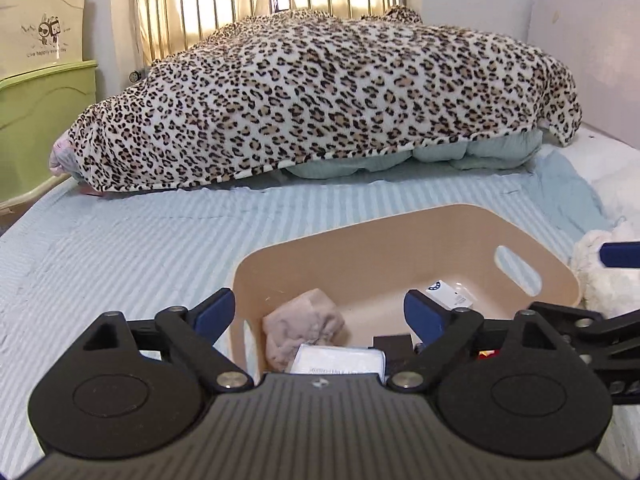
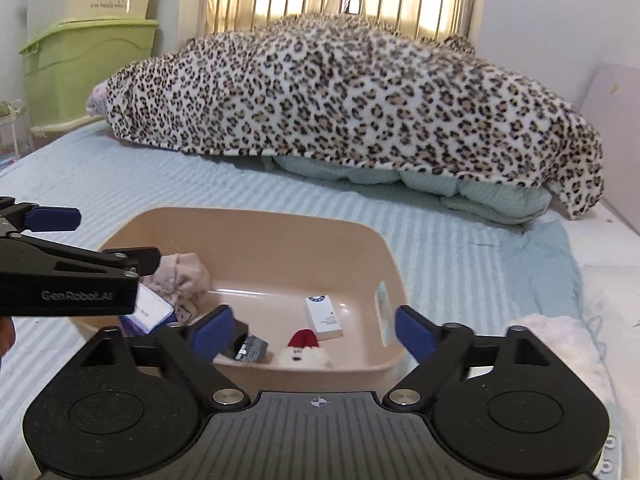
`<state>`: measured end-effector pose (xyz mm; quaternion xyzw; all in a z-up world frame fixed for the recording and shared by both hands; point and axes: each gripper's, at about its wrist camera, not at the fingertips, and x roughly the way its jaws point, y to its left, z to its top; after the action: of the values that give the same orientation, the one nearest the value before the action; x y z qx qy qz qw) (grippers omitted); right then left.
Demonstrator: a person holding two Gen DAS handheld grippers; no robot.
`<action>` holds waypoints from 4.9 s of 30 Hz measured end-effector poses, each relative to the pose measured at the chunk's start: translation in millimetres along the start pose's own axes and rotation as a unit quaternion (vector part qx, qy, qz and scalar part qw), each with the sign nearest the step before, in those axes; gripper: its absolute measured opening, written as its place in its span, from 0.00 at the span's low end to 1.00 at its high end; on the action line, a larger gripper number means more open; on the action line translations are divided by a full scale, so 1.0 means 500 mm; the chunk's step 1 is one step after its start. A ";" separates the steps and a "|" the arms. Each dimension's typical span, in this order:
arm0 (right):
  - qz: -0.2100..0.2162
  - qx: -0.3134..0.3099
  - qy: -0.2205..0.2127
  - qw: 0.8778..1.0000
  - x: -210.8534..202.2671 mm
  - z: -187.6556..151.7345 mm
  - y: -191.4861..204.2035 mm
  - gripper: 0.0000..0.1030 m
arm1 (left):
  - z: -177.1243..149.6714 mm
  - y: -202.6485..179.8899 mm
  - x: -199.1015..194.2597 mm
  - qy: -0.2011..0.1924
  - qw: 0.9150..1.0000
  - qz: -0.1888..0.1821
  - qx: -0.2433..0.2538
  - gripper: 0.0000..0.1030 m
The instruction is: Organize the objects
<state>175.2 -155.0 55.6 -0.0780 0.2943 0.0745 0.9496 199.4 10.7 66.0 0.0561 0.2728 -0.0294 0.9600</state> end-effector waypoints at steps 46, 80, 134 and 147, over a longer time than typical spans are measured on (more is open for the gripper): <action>0.070 0.027 0.136 0.988 0.109 -0.230 -0.005 0.79 | -0.241 -0.024 0.034 0.113 0.992 -0.058 0.002 0.89; 0.031 0.096 0.121 0.988 0.079 -0.254 -0.076 0.31 | -0.223 -0.147 0.100 0.129 0.981 -0.142 -0.020 0.26; 0.007 0.087 0.037 0.995 0.164 0.009 -0.035 0.42 | -0.036 -0.077 0.152 0.089 0.996 -0.016 0.015 0.25; 0.008 0.109 0.027 0.994 0.020 0.002 -0.058 0.77 | -0.032 -0.052 0.024 0.055 0.998 -0.022 -0.005 0.75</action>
<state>189.3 -182.2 53.9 0.0266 0.3273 0.0470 0.9434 198.8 -13.5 44.0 0.0465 0.3261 -0.0460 0.9431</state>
